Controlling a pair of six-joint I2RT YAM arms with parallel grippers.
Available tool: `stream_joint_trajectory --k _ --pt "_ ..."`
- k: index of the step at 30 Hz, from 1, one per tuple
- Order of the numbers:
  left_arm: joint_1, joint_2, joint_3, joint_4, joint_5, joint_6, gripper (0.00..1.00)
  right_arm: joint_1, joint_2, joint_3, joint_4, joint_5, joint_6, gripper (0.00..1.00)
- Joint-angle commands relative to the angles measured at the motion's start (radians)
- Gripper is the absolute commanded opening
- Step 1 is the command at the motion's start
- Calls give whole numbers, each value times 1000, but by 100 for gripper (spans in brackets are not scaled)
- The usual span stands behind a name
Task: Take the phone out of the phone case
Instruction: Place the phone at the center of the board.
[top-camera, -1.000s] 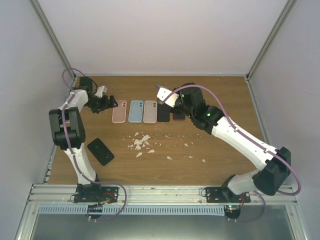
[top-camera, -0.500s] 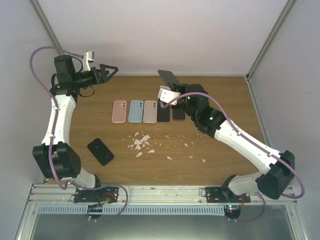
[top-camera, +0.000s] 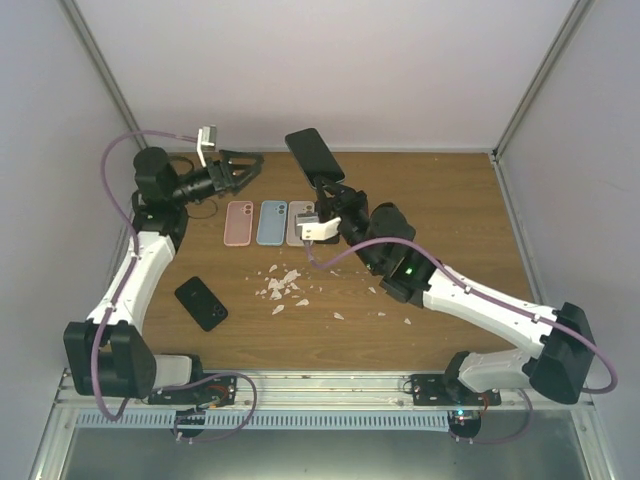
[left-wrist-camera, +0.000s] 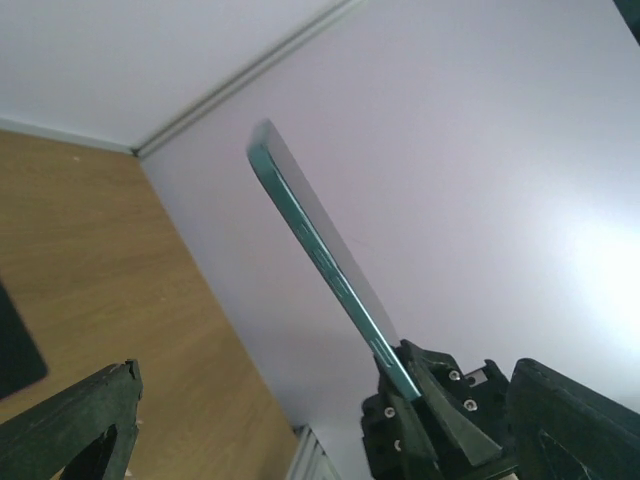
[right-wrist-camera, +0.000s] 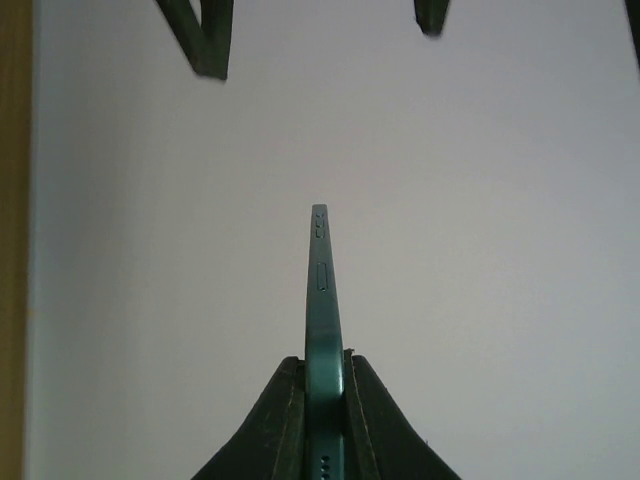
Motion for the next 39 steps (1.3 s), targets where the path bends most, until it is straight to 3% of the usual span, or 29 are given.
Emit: stream_joint_trajectory --k 1,8,14,21,25,28,33,37,39 --pt "-75 -49 -75 239 -63 -164 99 35 15 16 164 48 -124 0" --pt "-133 -50 -151 326 -95 -224 81 76 55 12 201 90 -191 0" --pt "-157 -18 -173 383 -80 -310 74 103 97 28 217 100 -218 0" --pt "-158 3 -219 507 -84 -425 57 121 140 32 243 112 -234 0" --pt "-159 18 -236 584 -88 -500 42 136 147 30 249 126 -231 1" --pt "-159 23 -236 581 -100 -507 30 141 145 26 259 131 -231 1" --pt "-165 39 -229 579 -107 -510 24 144 143 45 260 129 -223 0" --pt "-177 50 -206 558 -109 -486 13 149 135 80 208 132 -164 1" --pt "-182 59 -194 551 -105 -473 7 149 124 82 196 133 -153 6"
